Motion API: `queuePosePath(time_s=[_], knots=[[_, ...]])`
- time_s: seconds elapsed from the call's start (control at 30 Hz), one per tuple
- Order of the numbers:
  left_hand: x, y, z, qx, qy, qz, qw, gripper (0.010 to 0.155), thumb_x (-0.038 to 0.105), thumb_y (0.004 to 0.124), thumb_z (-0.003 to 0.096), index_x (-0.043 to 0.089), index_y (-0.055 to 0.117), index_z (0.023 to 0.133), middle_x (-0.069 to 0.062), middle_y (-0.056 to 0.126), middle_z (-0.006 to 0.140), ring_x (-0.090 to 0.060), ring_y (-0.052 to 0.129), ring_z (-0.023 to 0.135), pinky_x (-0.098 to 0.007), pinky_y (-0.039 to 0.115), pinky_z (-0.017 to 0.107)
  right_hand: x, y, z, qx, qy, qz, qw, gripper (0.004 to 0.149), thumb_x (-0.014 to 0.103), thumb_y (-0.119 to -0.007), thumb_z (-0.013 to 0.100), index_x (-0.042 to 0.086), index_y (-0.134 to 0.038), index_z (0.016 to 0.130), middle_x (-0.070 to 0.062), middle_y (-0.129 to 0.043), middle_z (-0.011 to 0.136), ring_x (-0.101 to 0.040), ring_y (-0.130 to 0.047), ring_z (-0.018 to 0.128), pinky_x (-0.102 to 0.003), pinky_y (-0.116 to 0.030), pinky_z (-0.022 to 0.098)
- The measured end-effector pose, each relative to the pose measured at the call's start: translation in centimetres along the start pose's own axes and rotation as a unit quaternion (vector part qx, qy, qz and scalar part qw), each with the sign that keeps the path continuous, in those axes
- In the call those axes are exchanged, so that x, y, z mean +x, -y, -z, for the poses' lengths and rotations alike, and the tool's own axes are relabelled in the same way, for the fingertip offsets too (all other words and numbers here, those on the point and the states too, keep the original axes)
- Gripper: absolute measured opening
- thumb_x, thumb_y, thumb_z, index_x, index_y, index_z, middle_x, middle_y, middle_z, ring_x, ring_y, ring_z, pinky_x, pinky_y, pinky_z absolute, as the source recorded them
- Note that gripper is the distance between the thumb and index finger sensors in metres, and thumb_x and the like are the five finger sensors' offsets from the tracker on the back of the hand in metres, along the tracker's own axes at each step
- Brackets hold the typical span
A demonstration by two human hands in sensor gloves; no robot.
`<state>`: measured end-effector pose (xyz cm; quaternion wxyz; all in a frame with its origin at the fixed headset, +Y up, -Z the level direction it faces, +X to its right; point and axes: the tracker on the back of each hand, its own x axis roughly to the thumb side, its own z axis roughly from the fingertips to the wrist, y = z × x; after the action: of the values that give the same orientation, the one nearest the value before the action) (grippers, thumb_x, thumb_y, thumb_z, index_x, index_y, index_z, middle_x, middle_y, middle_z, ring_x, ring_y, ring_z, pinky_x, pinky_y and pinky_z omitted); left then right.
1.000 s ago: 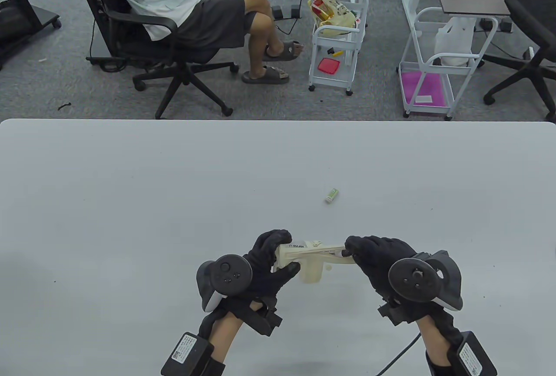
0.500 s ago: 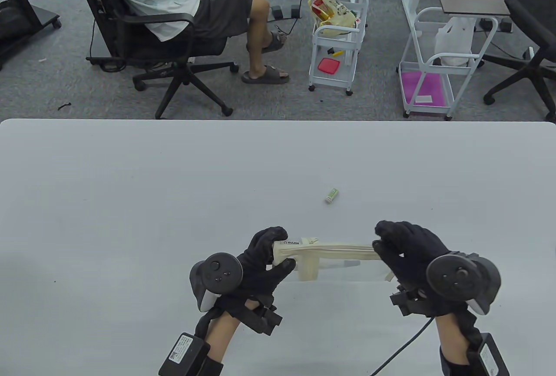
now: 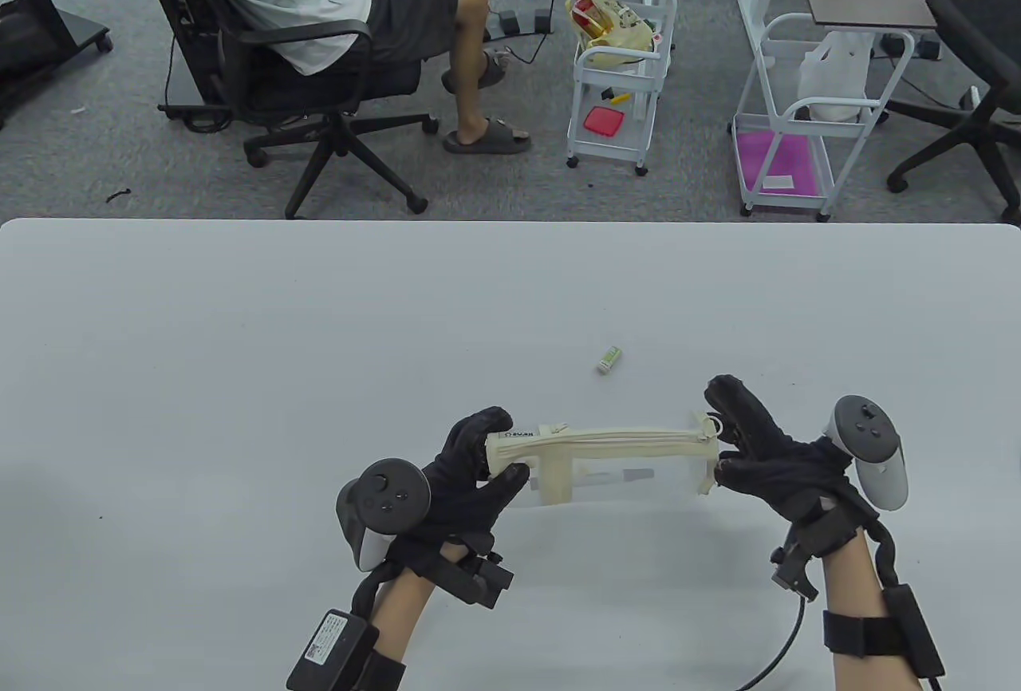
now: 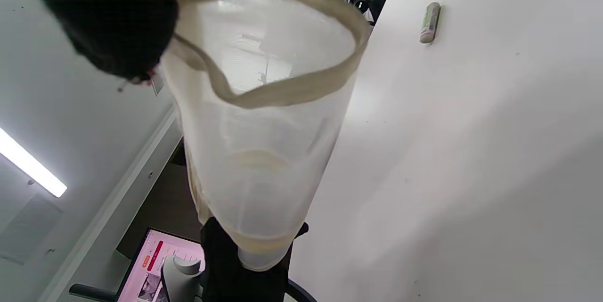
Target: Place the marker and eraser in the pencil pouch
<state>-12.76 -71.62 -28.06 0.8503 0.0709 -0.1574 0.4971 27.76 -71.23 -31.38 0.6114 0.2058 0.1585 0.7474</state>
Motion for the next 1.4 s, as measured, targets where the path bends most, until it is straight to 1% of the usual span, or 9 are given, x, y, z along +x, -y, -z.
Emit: queuePosePath(time_s=[0.07, 0.27, 0.4, 0.57, 0.7, 0.77, 0.97, 1.23, 1.4], knots=[[0.0, 0.0, 0.0, 0.001, 0.0, 0.001, 1.0, 0.071, 0.063, 0.071, 0.0398, 0.039, 0.052, 0.104, -0.008, 0.069, 0.106, -0.024, 0.101, 0.069, -0.043, 0.087, 0.054, 0.3, -1.0, 0.5, 0.014, 0.007, 0.021, 1.0, 0.098, 0.052, -0.089, 0.043, 0.033, -0.027, 0.116, -0.021, -0.02, 0.119, -0.062, -0.041, 0.107, -0.075, -0.057, 0.063], [0.0, -0.6, 0.0, 0.005, 0.011, -0.004, 1.0, 0.074, 0.066, 0.07, 0.0388, 0.038, 0.052, 0.105, -0.009, 0.071, 0.107, -0.025, 0.102, 0.069, -0.043, 0.087, 0.053, 0.7, -1.7, 1.0, -0.057, 0.04, 0.042, 0.997, 0.073, 0.042, -0.091, 0.043, 0.032, -0.056, 0.107, -0.024, -0.039, 0.114, -0.052, -0.061, 0.099, -0.064, -0.07, 0.058], [0.4, -0.7, 0.2, -0.015, 0.03, 0.002, 0.999, 0.083, 0.069, 0.064, 0.0389, 0.034, 0.041, 0.11, -0.011, 0.062, 0.115, -0.034, 0.093, 0.085, -0.049, 0.082, 0.061, 1.1, -0.1, 0.0, -0.088, 0.044, 0.046, 0.994, 0.071, 0.043, -0.091, 0.043, 0.031, -0.059, 0.106, -0.023, -0.043, 0.113, -0.05, -0.065, 0.096, -0.063, -0.071, 0.057], [0.1, -0.6, 2.7, -0.049, 0.003, 0.124, 0.991, 0.081, 0.066, 0.065, 0.0415, 0.035, 0.039, 0.112, -0.009, 0.056, 0.118, -0.036, 0.079, 0.098, -0.055, 0.073, 0.068, 1.1, 3.2, -2.2, -0.121, 0.055, 0.081, 0.988, 0.071, 0.045, -0.091, 0.044, 0.029, -0.06, 0.106, -0.024, -0.046, 0.112, -0.05, -0.069, 0.093, -0.062, -0.072, 0.055], [0.5, 2.2, 7.8, -0.121, -0.052, 0.293, 0.947, 0.083, 0.069, 0.065, 0.0401, 0.035, 0.041, 0.112, -0.005, 0.064, 0.112, -0.028, 0.084, 0.088, -0.051, 0.075, 0.067, 1.1, 5.2, -3.7, -0.123, 0.06, 0.085, 0.987, 0.072, 0.046, -0.09, 0.044, 0.029, -0.06, 0.107, -0.024, -0.047, 0.113, -0.05, -0.07, 0.092, -0.061, -0.073, 0.055], [0.7, 4.2, 10.7, -0.122, -0.063, 0.337, 0.931, 0.081, 0.067, 0.067, 0.0397, 0.035, 0.046, 0.111, -0.003, 0.07, 0.108, -0.026, 0.086, 0.085, -0.049, 0.076, 0.065, 1.0, 5.7, -4.2, -0.122, 0.065, 0.094, 0.986, 0.072, 0.046, -0.09, 0.044, 0.029, -0.06, 0.107, -0.024, -0.047, 0.113, -0.049, -0.07, 0.092, -0.061, -0.073, 0.054], [0.0, 10.4, 17.1, -0.15, -0.128, 0.375, 0.906, 0.077, 0.063, 0.071, 0.0399, 0.035, 0.052, 0.108, -0.003, 0.07, 0.106, -0.026, 0.084, 0.086, -0.05, 0.074, 0.067, 0.7, 6.5, -4.9, -0.112, 0.066, 0.1, 0.986, 0.071, 0.046, -0.09, 0.045, 0.029, -0.061, 0.107, -0.024, -0.047, 0.113, -0.05, -0.07, 0.092, -0.061, -0.073, 0.055], [-1.9, 16.0, 20.4, -0.146, -0.197, 0.427, 0.871, 0.07, 0.062, 0.07, 0.041, 0.033, 0.066, 0.105, -0.007, 0.066, 0.111, -0.033, 0.072, 0.098, -0.057, 0.063, 0.073, 0.8, 6.6, -5.0, -0.117, 0.063, 0.094, 0.987, 0.07, 0.046, -0.09, 0.045, 0.029, -0.061, 0.106, -0.023, -0.047, 0.113, -0.049, -0.07, 0.092, -0.061, -0.073, 0.055], [-2.2, 17.5, 21.1, -0.146, -0.179, 0.468, 0.853, 0.063, 0.057, 0.076, 0.0395, 0.033, 0.076, 0.098, -0.007, 0.072, 0.108, -0.033, 0.076, 0.096, -0.059, 0.062, 0.073, 0.7, 6.7, -5.1, -0.12, 0.057, 0.087, 0.987, 0.07, 0.046, -0.09, 0.045, 0.029, -0.061, 0.106, -0.023, -0.047, 0.113, -0.049, -0.07, 0.092, -0.061, -0.073, 0.055]])
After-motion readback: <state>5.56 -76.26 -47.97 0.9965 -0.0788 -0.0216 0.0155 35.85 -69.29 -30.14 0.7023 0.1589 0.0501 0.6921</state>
